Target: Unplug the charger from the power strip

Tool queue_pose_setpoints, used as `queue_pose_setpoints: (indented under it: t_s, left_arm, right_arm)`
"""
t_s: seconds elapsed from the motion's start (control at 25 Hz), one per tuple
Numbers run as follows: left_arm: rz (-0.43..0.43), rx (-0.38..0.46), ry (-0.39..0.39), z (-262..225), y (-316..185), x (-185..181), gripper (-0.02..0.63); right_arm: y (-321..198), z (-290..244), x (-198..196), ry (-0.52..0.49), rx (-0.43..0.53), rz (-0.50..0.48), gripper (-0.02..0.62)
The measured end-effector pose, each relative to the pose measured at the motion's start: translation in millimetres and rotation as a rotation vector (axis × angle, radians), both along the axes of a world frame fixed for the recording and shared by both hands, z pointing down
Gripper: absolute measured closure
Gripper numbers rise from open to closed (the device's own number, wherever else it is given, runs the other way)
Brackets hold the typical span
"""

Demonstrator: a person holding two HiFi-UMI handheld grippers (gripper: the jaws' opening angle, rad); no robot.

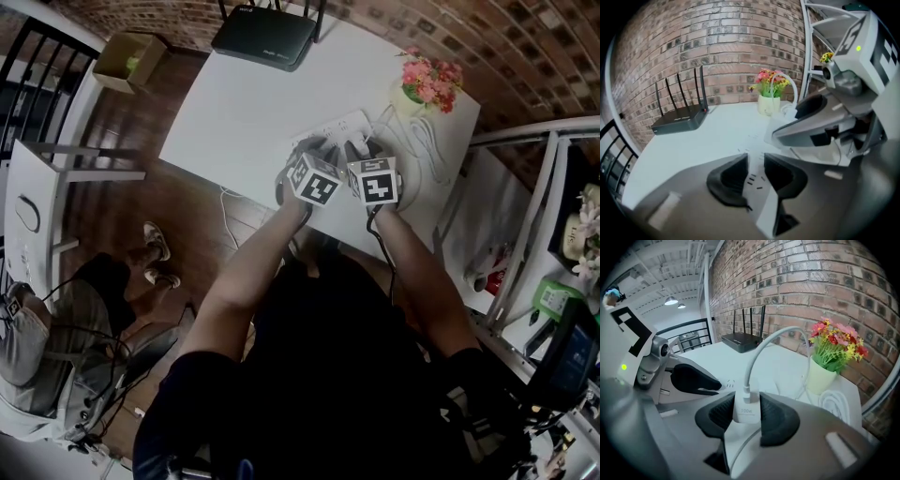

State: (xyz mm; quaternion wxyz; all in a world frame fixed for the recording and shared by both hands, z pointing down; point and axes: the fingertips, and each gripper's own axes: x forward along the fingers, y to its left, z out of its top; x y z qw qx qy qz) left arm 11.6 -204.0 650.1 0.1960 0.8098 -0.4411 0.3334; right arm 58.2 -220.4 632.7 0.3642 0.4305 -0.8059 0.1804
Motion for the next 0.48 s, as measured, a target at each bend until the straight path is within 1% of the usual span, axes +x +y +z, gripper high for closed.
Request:
queue_pose_setpoints:
  t_s: [0.28,0.48]
  left_arm:
    - [0.006,-0.023,0.019,1,30,-2,0.494]
    - [-0.001,-0.013,0.006,2,48,-2,0.492]
  right_arm:
    - [31,1,-2,-0.010,-0.010,-0.010,0.456]
    - [48,1,-2,-0.010,-0.009,-0.009,0.456]
